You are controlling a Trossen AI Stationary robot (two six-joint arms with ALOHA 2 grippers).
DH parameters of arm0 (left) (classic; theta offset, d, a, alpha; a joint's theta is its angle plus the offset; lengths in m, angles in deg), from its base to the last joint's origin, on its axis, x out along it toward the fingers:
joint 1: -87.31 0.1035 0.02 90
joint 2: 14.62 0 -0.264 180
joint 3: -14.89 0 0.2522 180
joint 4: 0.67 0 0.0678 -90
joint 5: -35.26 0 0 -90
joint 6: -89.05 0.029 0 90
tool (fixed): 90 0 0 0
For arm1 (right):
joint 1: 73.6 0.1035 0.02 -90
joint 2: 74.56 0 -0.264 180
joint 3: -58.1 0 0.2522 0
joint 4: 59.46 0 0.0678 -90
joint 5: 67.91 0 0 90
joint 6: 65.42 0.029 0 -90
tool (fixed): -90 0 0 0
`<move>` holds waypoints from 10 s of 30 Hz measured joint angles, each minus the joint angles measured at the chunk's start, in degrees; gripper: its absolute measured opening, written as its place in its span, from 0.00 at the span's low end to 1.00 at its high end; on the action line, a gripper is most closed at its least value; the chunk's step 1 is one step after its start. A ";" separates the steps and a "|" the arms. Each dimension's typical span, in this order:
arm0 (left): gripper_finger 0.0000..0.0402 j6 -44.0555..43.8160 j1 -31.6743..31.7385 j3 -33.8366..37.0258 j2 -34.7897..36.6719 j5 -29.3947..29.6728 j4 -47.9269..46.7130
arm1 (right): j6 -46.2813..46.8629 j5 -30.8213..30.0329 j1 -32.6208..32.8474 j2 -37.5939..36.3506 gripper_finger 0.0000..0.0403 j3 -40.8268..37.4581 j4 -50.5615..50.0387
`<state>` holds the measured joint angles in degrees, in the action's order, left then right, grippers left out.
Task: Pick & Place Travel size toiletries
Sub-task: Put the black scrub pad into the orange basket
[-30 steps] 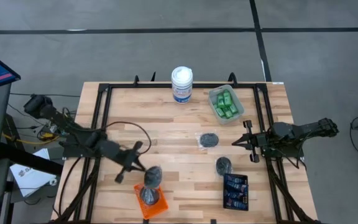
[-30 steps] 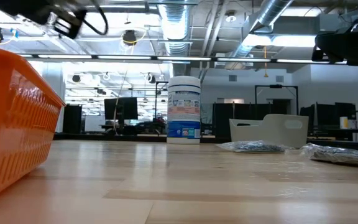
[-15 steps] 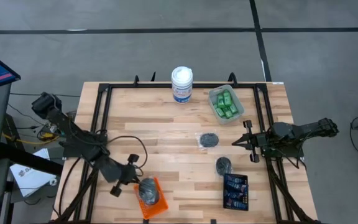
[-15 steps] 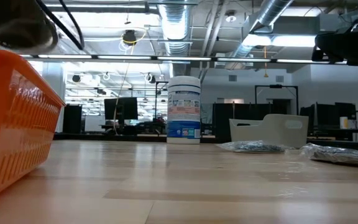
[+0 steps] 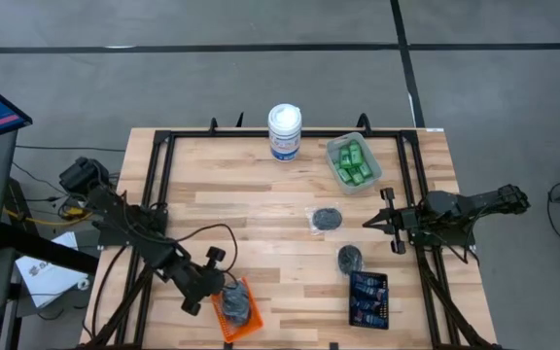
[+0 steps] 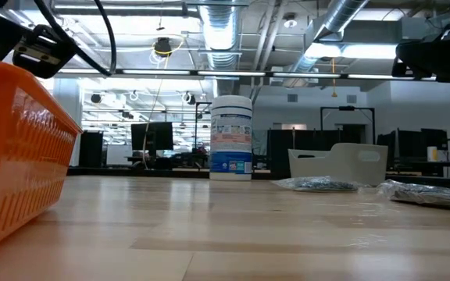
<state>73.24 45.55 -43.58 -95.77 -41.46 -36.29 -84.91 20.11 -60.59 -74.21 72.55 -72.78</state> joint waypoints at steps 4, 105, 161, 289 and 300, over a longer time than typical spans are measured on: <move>0.00 -0.54 0.00 -0.58 -0.49 0.00 -0.04 | 0.01 0.00 -0.01 0.00 0.00 0.00 -0.02; 0.00 22.76 7.70 1.61 41.53 15.33 3.52 | 17.59 -4.49 1.86 -0.03 0.00 -0.04 45.19; 0.00 19.39 6.03 13.66 57.09 16.98 9.49 | 72.50 8.34 -5.94 93.33 0.63 46.82 -46.58; 0.06 3.53 20.98 13.60 21.97 -24.71 26.37 | 44.37 -17.38 5.03 92.98 0.39 75.71 -20.98; 0.06 0.00 8.66 13.60 18.03 -21.13 26.49 | 44.53 -17.40 4.46 92.98 0.40 75.70 -20.96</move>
<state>73.24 54.21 -29.99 -77.74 -62.60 -9.80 -40.37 2.71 -56.13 18.76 148.25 -93.73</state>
